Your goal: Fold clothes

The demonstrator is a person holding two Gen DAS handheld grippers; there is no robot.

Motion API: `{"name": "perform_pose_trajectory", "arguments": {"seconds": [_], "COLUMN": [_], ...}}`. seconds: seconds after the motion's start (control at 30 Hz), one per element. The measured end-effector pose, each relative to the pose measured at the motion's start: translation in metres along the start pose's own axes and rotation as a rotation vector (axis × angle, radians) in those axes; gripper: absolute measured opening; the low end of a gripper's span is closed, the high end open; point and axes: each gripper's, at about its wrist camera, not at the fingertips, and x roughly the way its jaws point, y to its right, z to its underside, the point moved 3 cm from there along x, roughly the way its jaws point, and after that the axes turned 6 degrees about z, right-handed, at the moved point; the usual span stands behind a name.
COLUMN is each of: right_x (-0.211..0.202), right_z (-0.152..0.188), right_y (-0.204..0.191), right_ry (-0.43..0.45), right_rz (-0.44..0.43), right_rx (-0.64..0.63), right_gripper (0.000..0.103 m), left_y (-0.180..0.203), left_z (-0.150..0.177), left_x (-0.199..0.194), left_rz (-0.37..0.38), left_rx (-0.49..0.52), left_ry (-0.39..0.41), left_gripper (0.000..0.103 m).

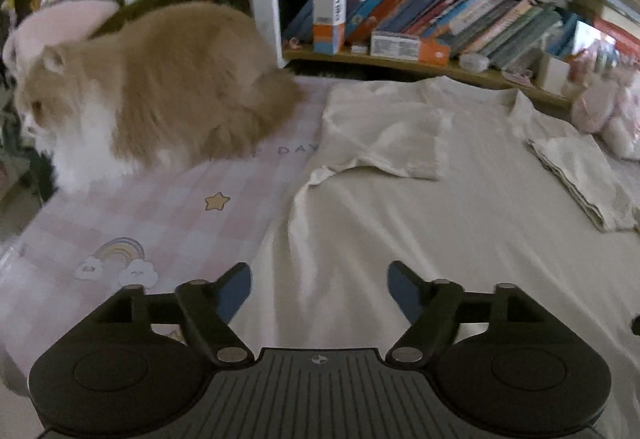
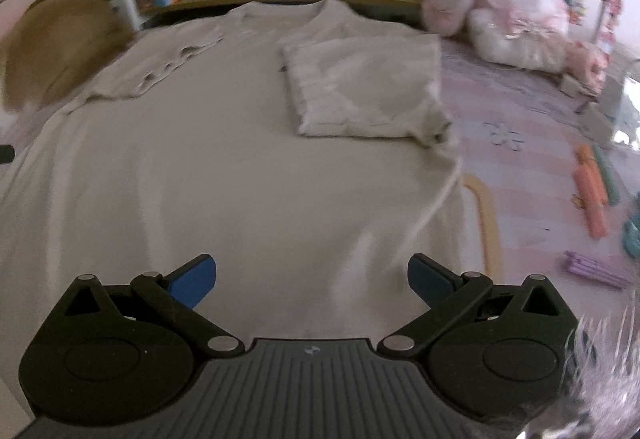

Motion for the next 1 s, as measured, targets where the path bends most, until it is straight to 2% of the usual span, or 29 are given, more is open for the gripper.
{"name": "perform_pose_trajectory", "arguments": {"seconds": [0.17,0.3,0.53,0.83,1.0], "right_x": [-0.012,-0.022,-0.048,-0.101,-0.127], "right_z": [0.006,0.011,0.026,0.074,0.102], "right_y": [-0.003,-0.006,-0.021,-0.078,-0.093], "right_ry": [0.016,0.029,0.056,0.091,0.091], "right_rz": [0.033,0.059,0.109,0.16,0.19], "right_rx": [0.017,0.031,0.054,0.057,0.067], "right_gripper": [0.103,0.103,0.103,0.103,0.103], "left_y": [0.02,0.022,0.004,-0.028,-0.041], "left_z": [0.005,0.011,0.035,0.086,0.112], "left_x": [-0.015,-0.018,-0.047,-0.095,-0.11], "left_rz": [-0.007,0.011,0.073,0.123,0.146], "left_rx": [0.065,0.075,0.05,0.074,0.083], "left_ry": [0.033,0.036,0.067,0.079,0.055], "left_gripper": [0.087,0.088,0.089,0.09,0.09]}}
